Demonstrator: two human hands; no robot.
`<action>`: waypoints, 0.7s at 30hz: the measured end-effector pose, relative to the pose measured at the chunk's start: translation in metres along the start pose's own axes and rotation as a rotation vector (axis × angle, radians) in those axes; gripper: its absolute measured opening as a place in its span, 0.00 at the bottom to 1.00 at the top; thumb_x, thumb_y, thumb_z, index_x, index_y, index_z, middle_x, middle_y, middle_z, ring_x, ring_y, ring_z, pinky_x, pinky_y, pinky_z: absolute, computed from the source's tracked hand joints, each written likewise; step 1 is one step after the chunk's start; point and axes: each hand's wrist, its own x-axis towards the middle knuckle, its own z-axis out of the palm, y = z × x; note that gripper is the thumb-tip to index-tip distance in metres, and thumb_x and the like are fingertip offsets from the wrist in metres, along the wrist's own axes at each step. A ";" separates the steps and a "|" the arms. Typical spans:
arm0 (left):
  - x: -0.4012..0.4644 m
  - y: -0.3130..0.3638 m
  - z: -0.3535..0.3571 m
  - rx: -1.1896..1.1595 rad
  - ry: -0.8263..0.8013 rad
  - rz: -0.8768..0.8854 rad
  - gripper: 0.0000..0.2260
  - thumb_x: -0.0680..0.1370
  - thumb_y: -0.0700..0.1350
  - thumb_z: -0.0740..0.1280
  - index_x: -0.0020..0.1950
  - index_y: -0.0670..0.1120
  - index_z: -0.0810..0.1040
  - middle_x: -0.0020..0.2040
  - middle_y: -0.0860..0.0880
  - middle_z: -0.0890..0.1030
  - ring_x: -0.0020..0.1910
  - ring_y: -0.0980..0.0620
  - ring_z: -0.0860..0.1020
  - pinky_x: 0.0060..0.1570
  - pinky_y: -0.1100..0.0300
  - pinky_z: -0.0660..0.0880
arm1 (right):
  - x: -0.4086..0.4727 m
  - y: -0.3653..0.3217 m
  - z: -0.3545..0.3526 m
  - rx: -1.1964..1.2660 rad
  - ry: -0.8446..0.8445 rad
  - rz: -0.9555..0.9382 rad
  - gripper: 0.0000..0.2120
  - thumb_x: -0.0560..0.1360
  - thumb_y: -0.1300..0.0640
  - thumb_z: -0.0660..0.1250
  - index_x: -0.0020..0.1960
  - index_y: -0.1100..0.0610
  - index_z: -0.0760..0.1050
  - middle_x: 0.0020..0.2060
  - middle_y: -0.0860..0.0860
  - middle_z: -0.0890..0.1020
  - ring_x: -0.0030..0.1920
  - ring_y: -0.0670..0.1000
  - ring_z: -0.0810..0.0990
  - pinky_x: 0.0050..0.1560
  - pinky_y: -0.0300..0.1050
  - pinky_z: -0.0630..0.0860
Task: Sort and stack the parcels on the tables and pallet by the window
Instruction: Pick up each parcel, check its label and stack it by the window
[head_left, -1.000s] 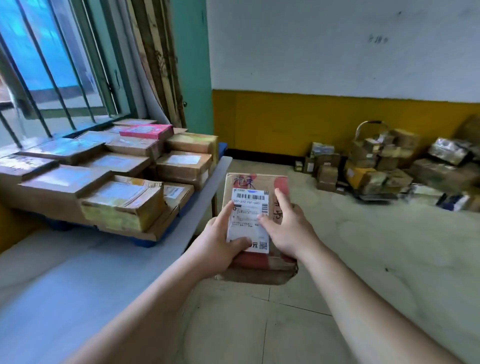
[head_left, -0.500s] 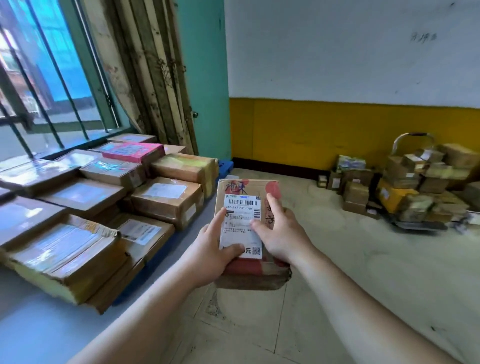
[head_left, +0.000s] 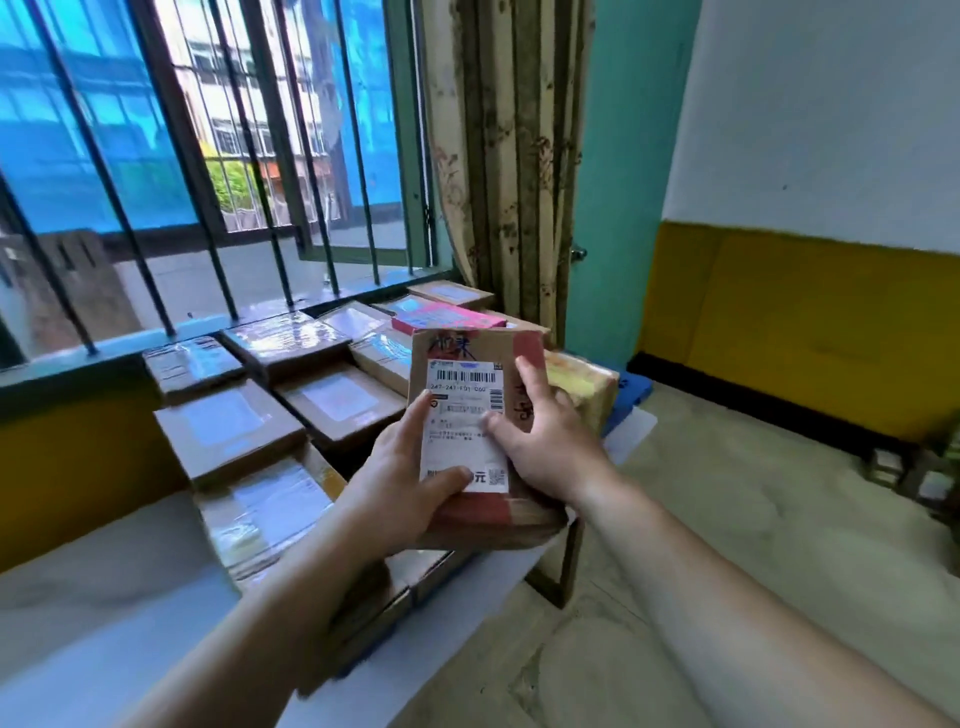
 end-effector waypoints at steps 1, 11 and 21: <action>0.009 -0.005 -0.005 -0.019 0.009 -0.017 0.40 0.71 0.53 0.73 0.74 0.67 0.51 0.70 0.53 0.68 0.66 0.53 0.71 0.65 0.50 0.71 | 0.014 -0.004 0.005 0.008 -0.015 -0.013 0.37 0.77 0.36 0.62 0.79 0.37 0.45 0.70 0.56 0.65 0.71 0.58 0.66 0.71 0.53 0.65; 0.048 -0.046 -0.020 -0.163 0.153 -0.147 0.40 0.60 0.64 0.70 0.66 0.78 0.52 0.71 0.55 0.68 0.68 0.56 0.70 0.68 0.50 0.69 | 0.112 -0.017 0.054 0.013 -0.195 -0.177 0.37 0.76 0.38 0.64 0.79 0.39 0.50 0.72 0.53 0.66 0.68 0.54 0.70 0.69 0.50 0.68; 0.049 -0.037 -0.007 -0.084 0.364 -0.332 0.40 0.73 0.51 0.72 0.76 0.63 0.51 0.71 0.53 0.66 0.66 0.55 0.70 0.69 0.53 0.68 | 0.158 -0.014 0.068 0.066 -0.414 -0.339 0.36 0.77 0.40 0.65 0.79 0.41 0.51 0.74 0.53 0.64 0.71 0.54 0.68 0.70 0.49 0.65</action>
